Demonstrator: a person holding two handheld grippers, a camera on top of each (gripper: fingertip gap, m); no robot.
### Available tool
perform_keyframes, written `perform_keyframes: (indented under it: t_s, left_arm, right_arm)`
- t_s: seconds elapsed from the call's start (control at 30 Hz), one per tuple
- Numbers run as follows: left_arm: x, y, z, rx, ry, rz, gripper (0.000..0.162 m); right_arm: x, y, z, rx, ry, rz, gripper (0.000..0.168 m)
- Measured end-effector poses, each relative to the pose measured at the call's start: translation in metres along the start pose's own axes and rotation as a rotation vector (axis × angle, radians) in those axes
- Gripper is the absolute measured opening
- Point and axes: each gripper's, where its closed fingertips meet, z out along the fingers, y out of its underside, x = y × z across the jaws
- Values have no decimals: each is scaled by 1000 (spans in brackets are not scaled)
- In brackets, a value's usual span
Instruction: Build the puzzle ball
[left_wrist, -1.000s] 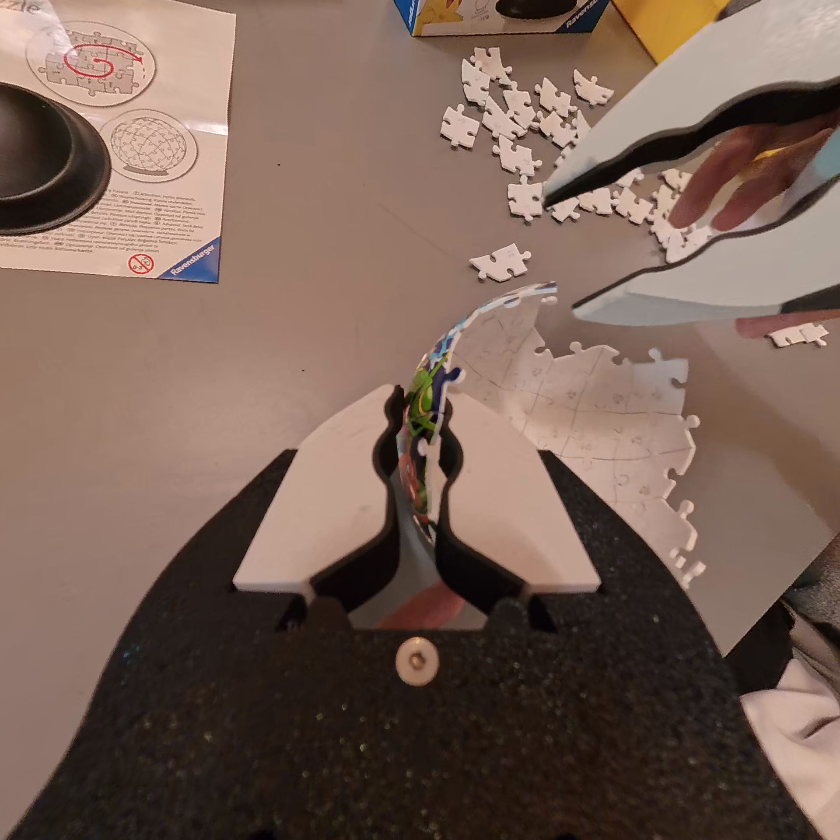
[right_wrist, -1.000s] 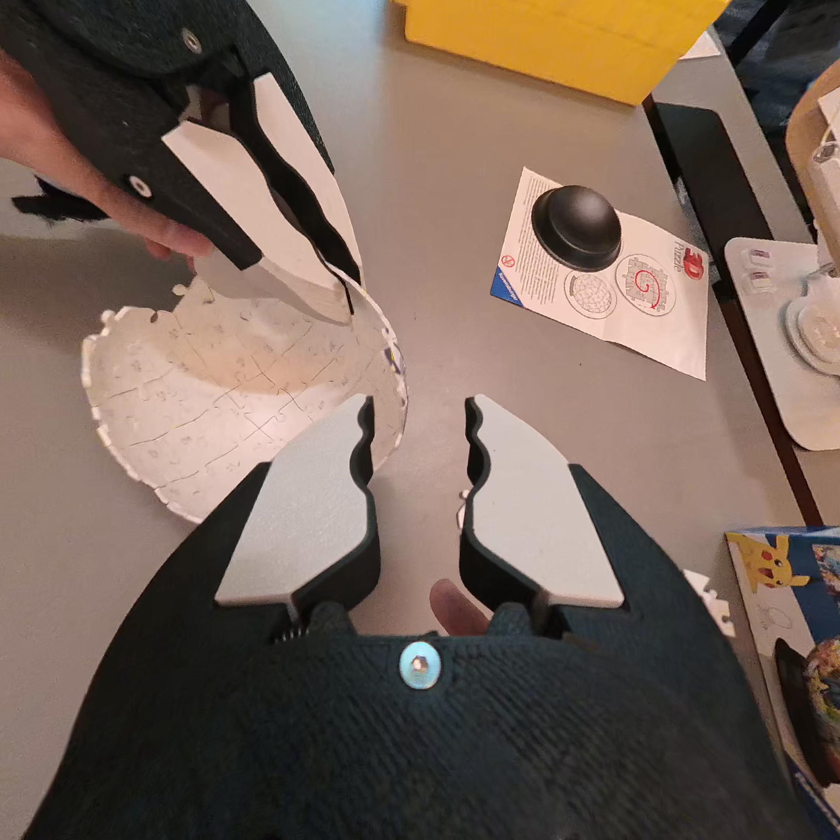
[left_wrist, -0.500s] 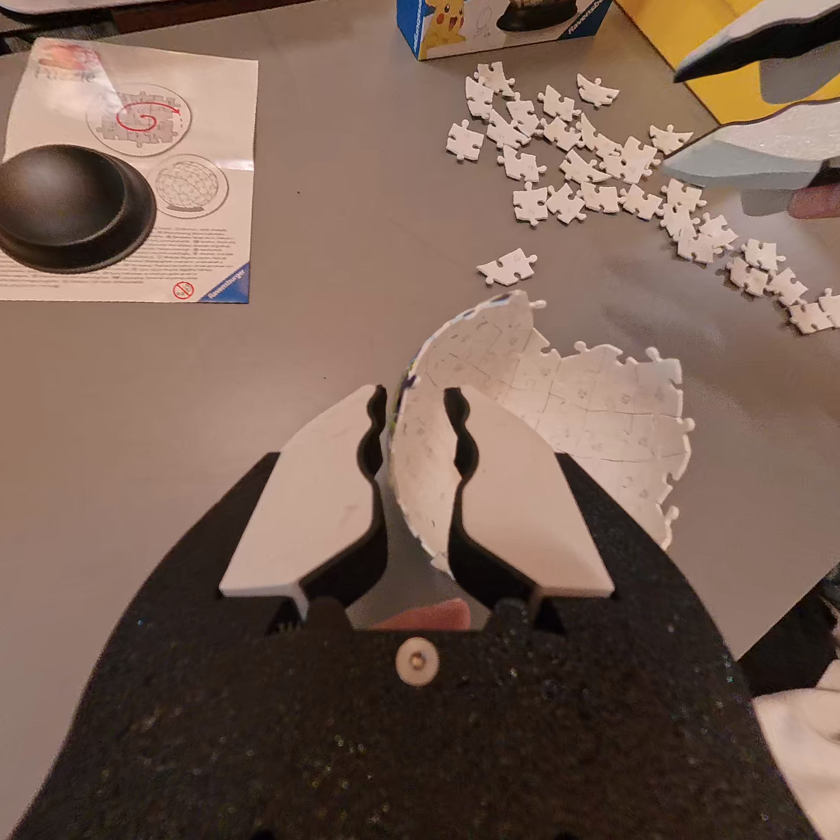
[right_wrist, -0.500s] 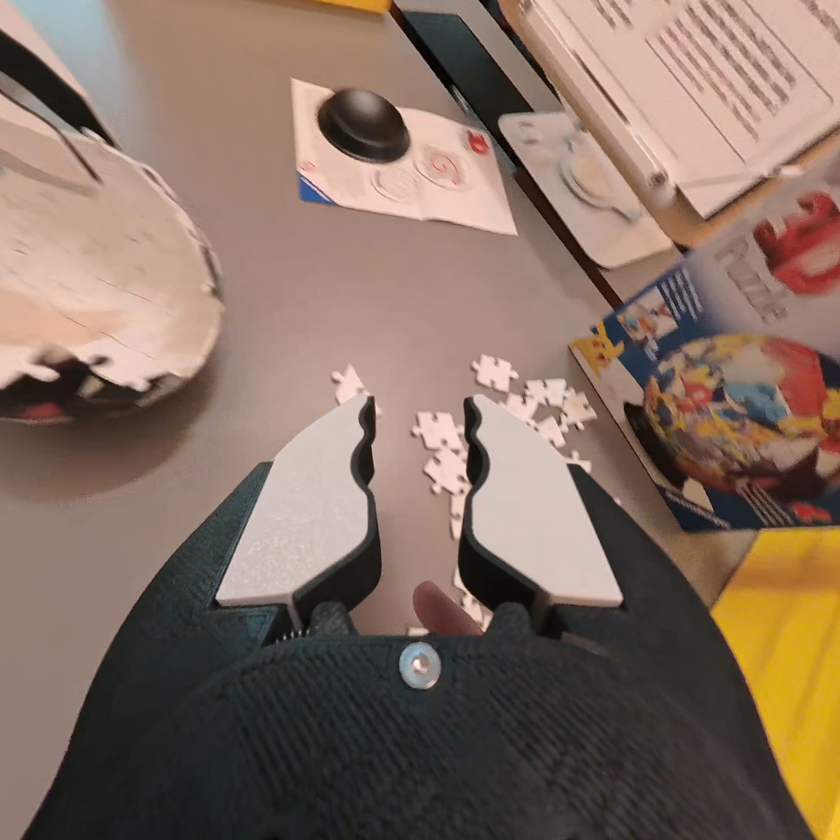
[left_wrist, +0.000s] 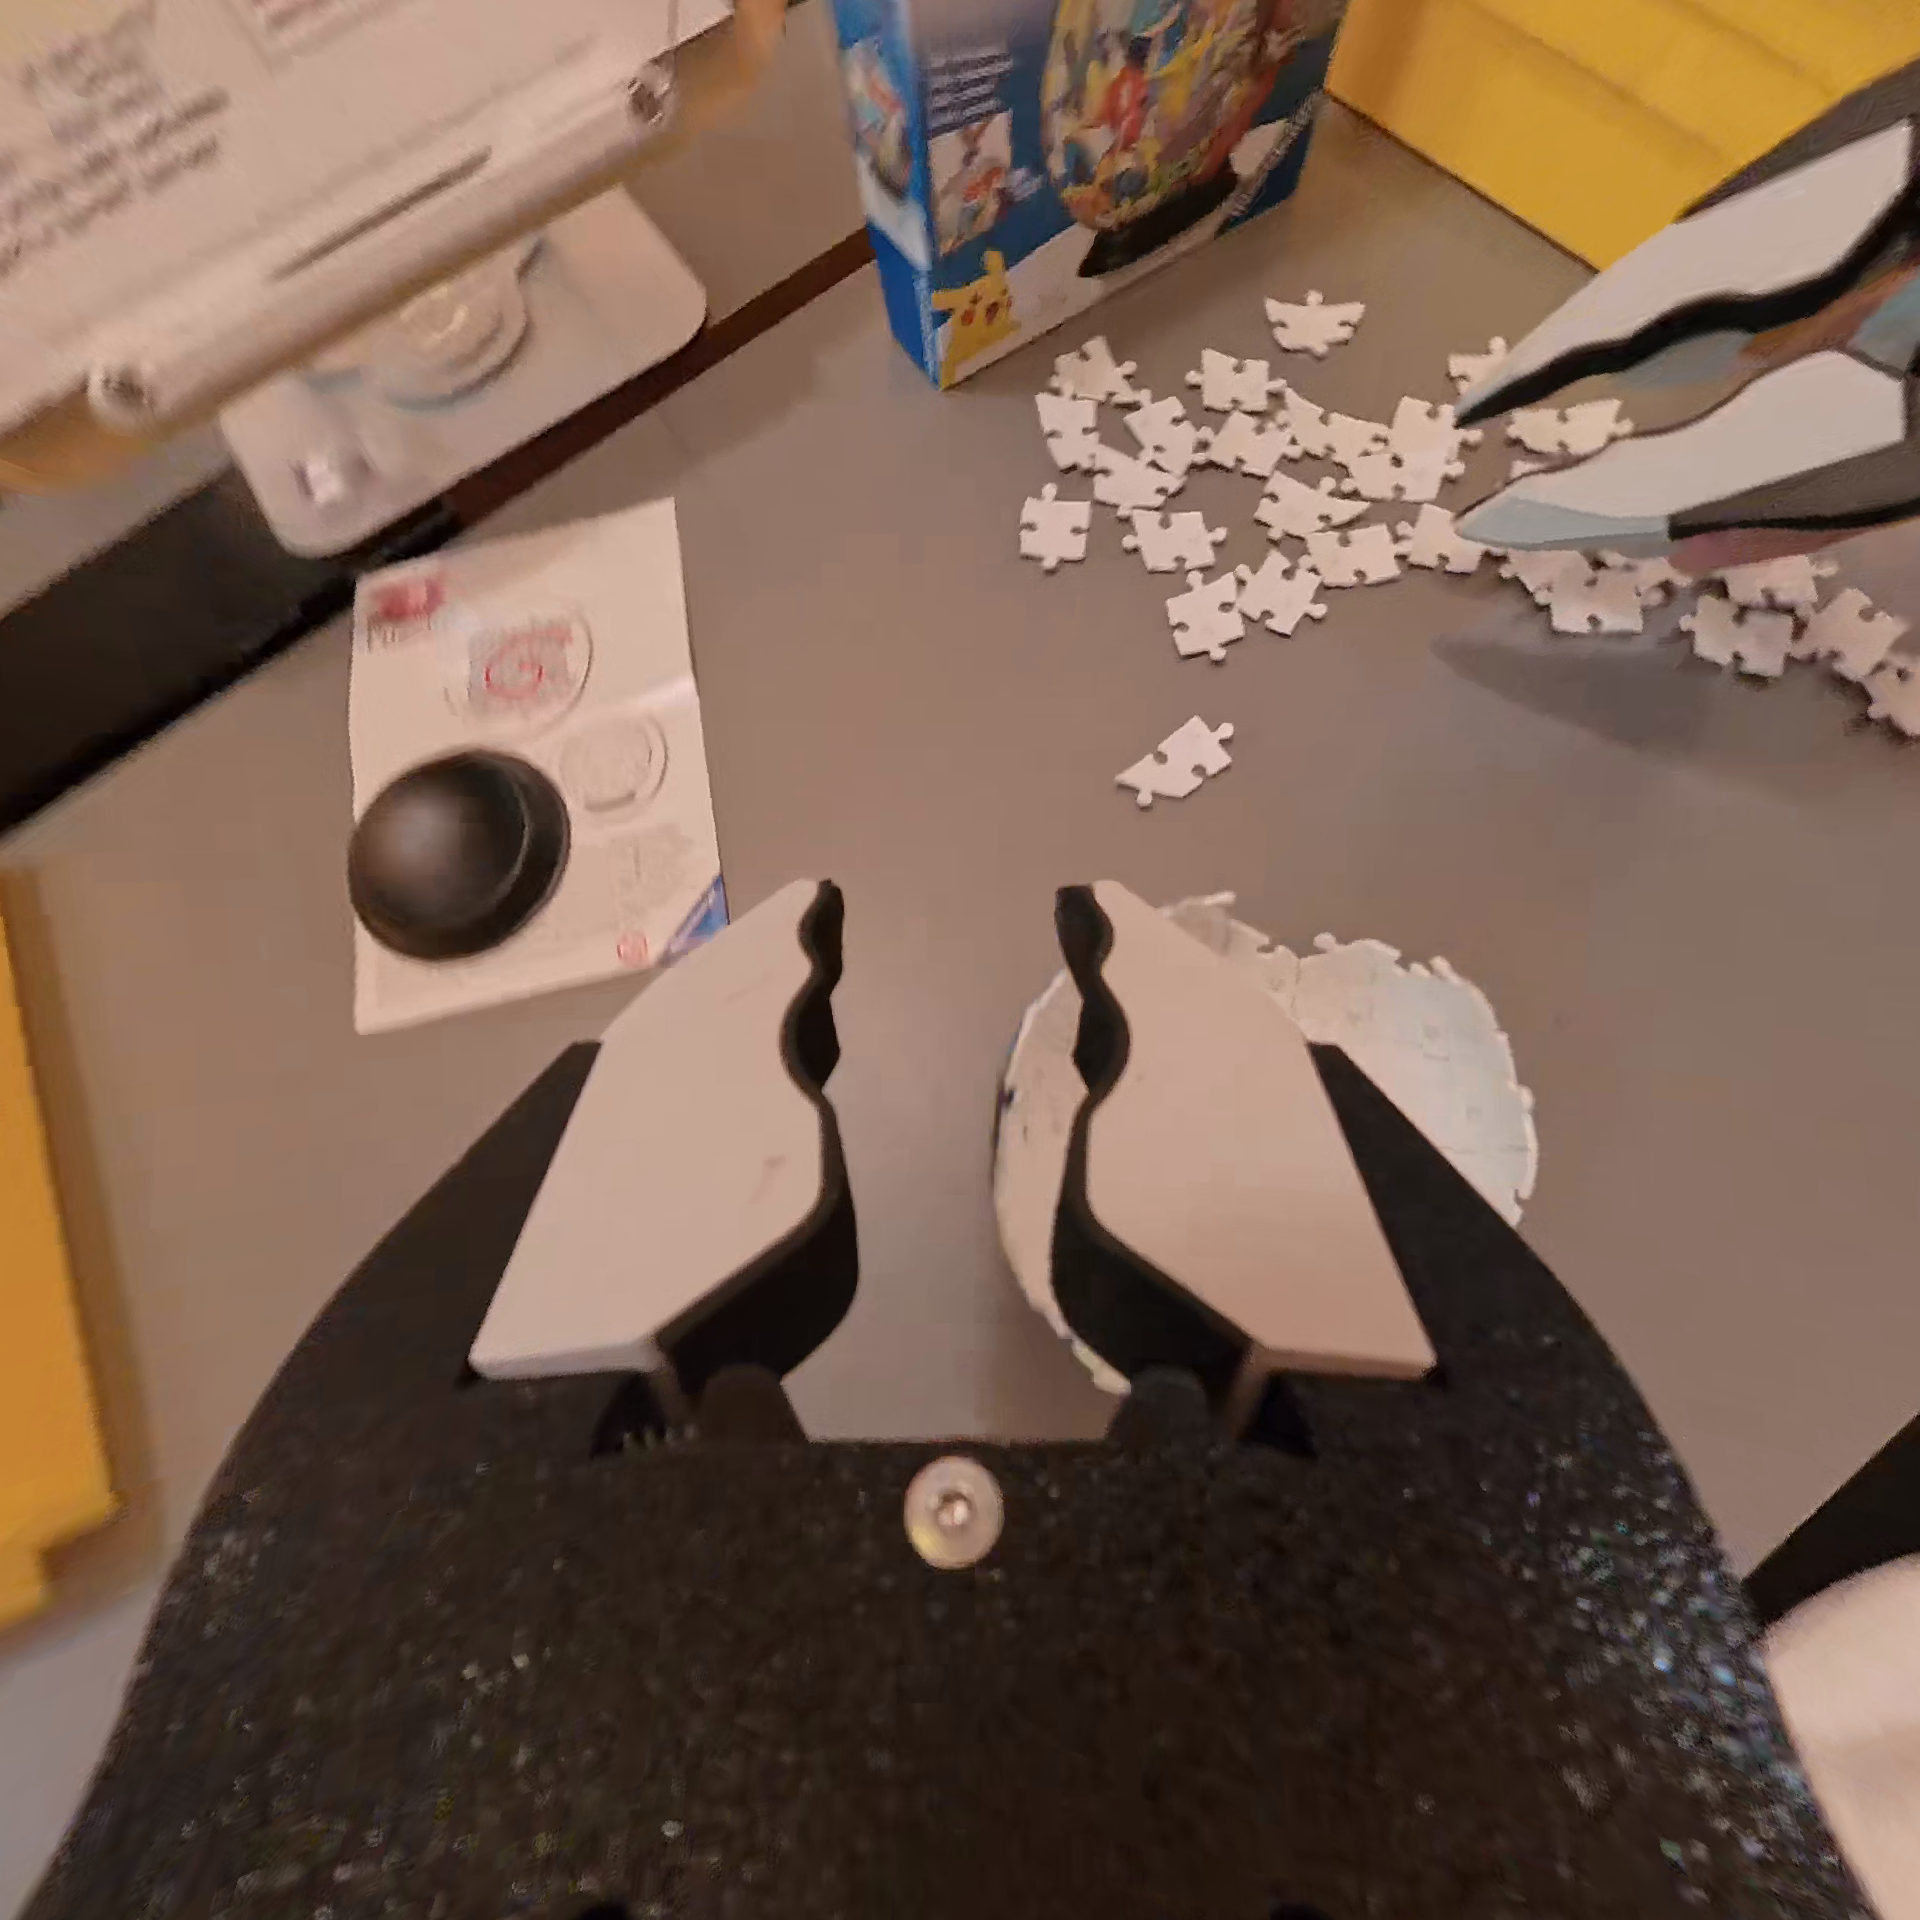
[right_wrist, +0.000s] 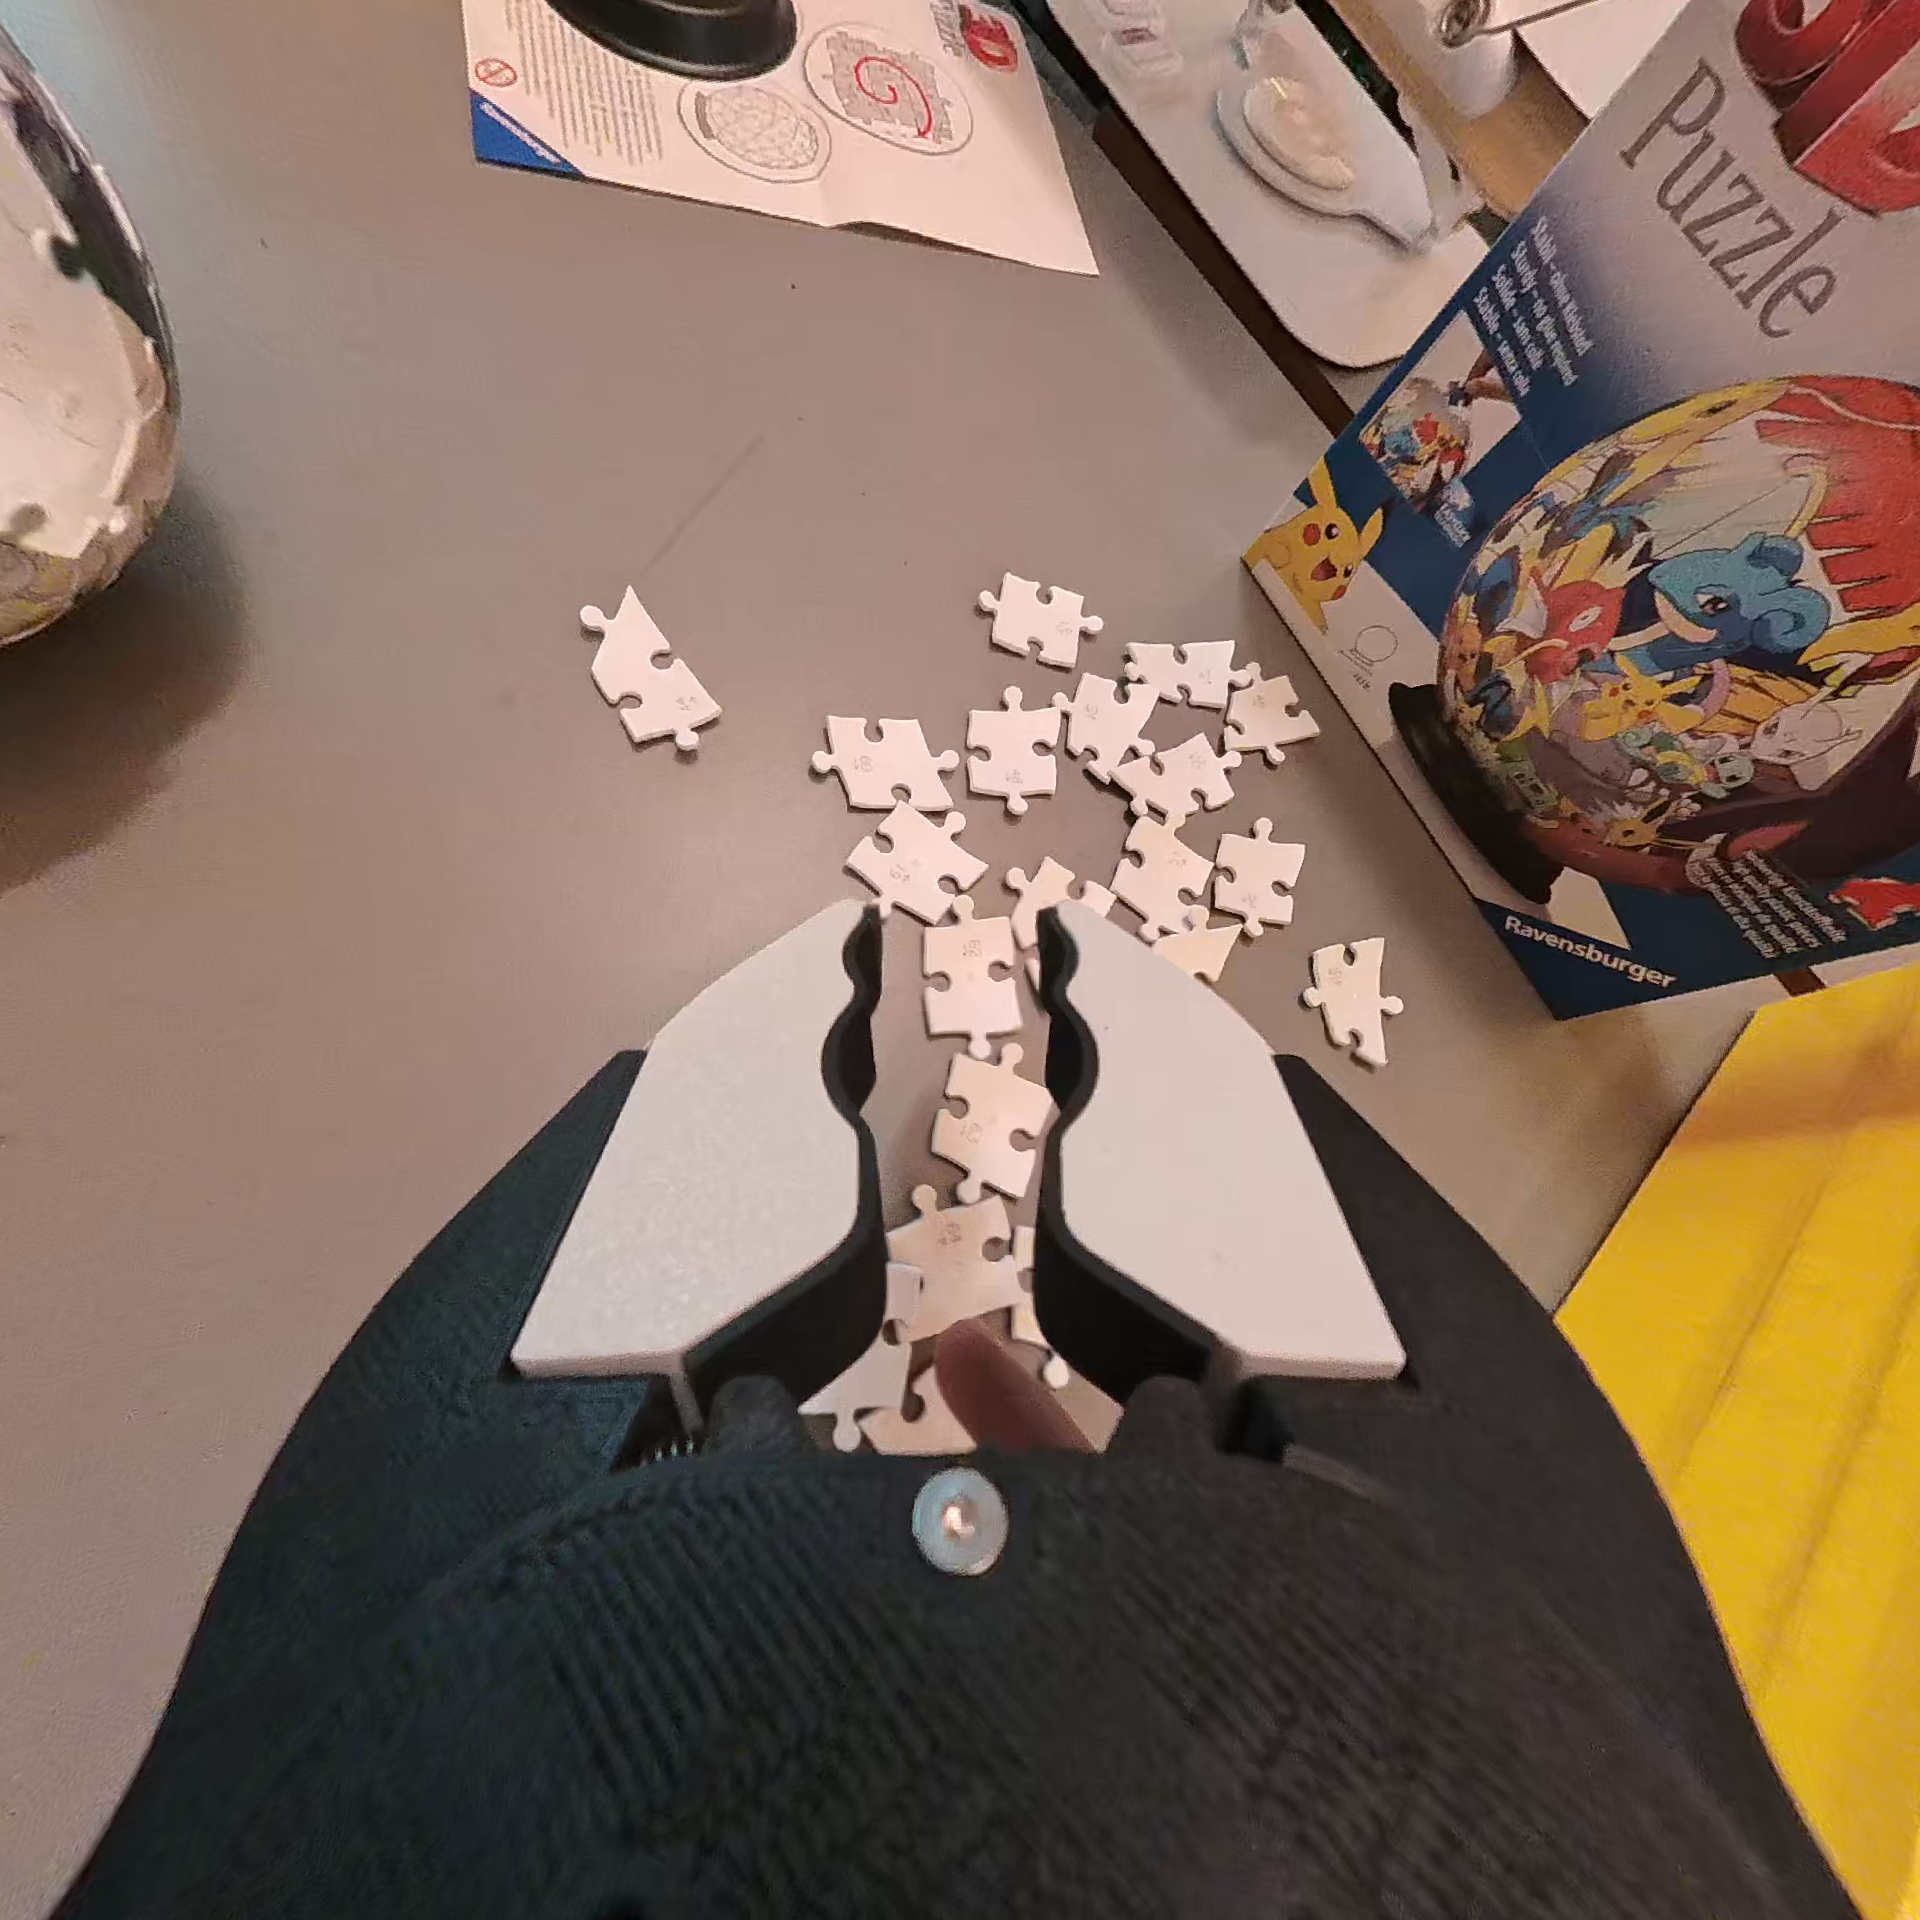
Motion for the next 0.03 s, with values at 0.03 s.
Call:
perform_keyframes:
  t_s: [0.03]
  left_arm:
    - [4,-10,6,-29,5,61,43]
  right_arm:
    - [3,0,-1,6,9,12,30]
